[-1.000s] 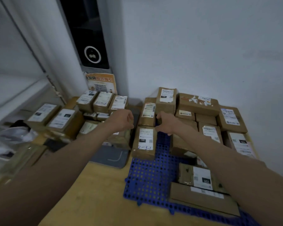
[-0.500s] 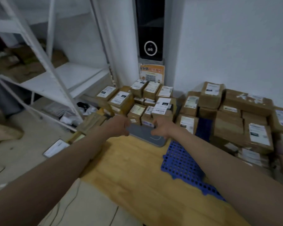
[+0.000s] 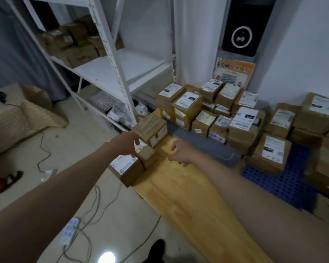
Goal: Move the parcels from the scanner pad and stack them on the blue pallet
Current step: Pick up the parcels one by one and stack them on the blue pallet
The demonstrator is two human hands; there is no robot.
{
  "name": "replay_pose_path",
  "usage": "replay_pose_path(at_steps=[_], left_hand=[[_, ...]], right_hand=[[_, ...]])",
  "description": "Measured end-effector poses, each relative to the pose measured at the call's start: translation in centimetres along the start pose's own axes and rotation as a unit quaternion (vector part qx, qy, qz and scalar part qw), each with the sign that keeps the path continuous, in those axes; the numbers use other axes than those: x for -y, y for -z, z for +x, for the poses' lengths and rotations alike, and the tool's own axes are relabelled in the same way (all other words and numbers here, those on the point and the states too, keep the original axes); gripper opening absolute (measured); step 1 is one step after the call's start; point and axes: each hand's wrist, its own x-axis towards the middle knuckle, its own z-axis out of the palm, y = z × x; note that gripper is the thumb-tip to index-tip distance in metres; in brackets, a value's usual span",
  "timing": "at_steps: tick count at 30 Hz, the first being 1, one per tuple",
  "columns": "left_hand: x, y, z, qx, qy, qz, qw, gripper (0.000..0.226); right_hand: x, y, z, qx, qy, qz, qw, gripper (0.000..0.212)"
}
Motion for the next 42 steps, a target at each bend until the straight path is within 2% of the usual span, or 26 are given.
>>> replay_pose_path(at_steps=[4,6,10,14,18,21,26,31,35,39,42], left_hand=[[5.2,-1.1,1.9,0.082,0.047,0.084,0.992,0.086],[7.6,-1.8,2.9,0.096,0.061,0.118,0.986,0.094],[11.6,-2.6,4.7,0.083,0.097,0.137,0.982,0.085],[14.6,-3.8,6.3,0.065,0.123,0.109,0.984,0.092],[16.7,-4.6,7.8,0.076,0.115,0.081,0.987,0.094],[17.8,-5.2,8.4,0.086,0.109,0.079,0.987,0.091],[19.0,-6.4,8.7,0.080,0.084,0.040,0.992,0.101],[20.3,-6.3,7.7,0.103,0.074,0.008,0.992,0.093],[20.3,-6.1,5.4,0.123,0.070,0.013,0.990,0.096],[18.2,-5.0,3.0,0.171,0.071,0.034,0.982,0.097],[14.6,-4.2,1.4,0.205,0.057,0.071,0.975,0.084]], right_hand=[[2.8,-4.1,4.0,0.034,-0.030,0.026,0.999,0.029],[4.1,-6.2,5.7,0.047,-0.046,0.055,0.996,0.027],[5.8,-10.0,8.7,0.065,-0.076,0.110,0.989,0.021],[7.2,-12.6,10.7,0.063,-0.121,0.151,0.979,0.022],[8.5,-13.6,11.6,0.063,-0.151,0.163,0.973,0.017],[9.3,-14.1,12.0,0.063,-0.161,0.167,0.971,0.023],[10.2,-15.1,12.2,0.065,-0.161,0.214,0.961,0.021],[10.9,-16.0,11.0,0.073,-0.153,0.257,0.952,0.029],[10.9,-16.4,8.6,0.072,-0.149,0.279,0.946,0.047],[9.7,-14.9,5.1,0.098,-0.139,0.285,0.943,0.044],[7.8,-13.1,1.5,0.100,-0.133,0.313,0.935,0.046]])
